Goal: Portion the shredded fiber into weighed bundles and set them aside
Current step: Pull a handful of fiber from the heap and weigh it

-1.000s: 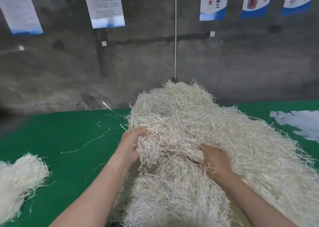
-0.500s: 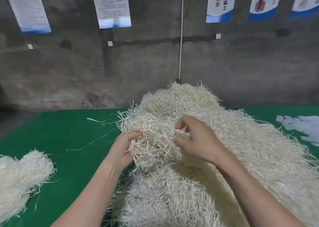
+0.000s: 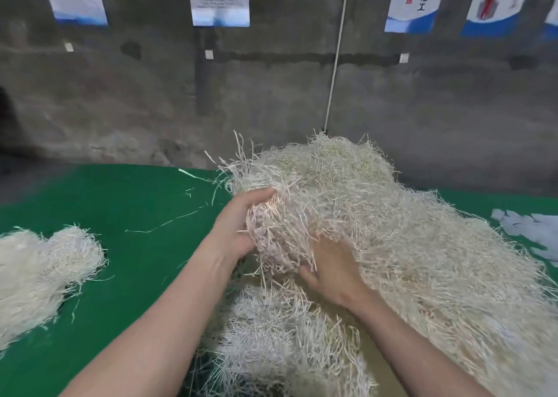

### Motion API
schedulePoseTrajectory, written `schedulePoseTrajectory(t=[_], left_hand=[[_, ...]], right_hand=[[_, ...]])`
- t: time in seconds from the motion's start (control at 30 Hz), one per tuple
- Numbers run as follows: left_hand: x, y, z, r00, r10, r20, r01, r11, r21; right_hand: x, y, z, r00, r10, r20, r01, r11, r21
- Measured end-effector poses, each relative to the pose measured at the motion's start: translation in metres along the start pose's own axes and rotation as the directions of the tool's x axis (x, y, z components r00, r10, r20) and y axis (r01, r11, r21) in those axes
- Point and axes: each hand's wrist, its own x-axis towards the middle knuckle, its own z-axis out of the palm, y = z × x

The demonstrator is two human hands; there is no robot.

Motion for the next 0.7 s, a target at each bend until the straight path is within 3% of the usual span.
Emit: schedulePoseTrajectory(t=[0.1, 0.23, 0.33, 0.5, 0.6, 0.63, 0.7], left_hand=[[0.002, -0.010, -0.010, 0.998, -0.028, -0.058, 0.023, 0.996, -0.086], [-0.004, -0.012, -0.022, 0.992, -0.016, -0.124, 0.003, 0.994, -0.110], [-0.002, -0.012, -0.033, 0.996, -0.021, -0.091, 0.013, 0.996, -0.085], [-0.010, -0.014, -0.035, 0.995, -0.021, -0.100, 0.026, 0.999, 0.045], [-0.015, -0.009, -0.034, 0.998, -0.023, -0.050, 0.029, 0.994, 0.103], [-0.019, -0.007, -0.031, 1.000, -0.024, -0.010, 0.025, 0.993, 0.115], [-0.026, 0.000, -0.026, 0.999, -0.023, 0.044, 0.016, 0.986, 0.163]], right_hand=[[-0.018, 0.023, 0.006, 0.986, 0.112, 0.124, -0.113, 0.994, -0.002], [-0.049, 0.077, 0.003, 0.938, 0.242, 0.248, -0.185, 0.955, -0.234], [-0.063, 0.082, -0.009, 0.935, 0.284, 0.213, -0.212, 0.928, -0.308], [-0.054, 0.019, -0.071, 0.999, 0.038, -0.007, -0.039, 0.976, -0.215], [-0.031, -0.018, -0.096, 0.962, -0.087, -0.259, 0.079, 0.996, -0.042], [-0.020, -0.031, -0.096, 0.968, -0.094, -0.234, 0.115, 0.990, 0.078], [0.005, -0.055, -0.081, 0.997, -0.067, 0.029, 0.056, 0.956, 0.288]])
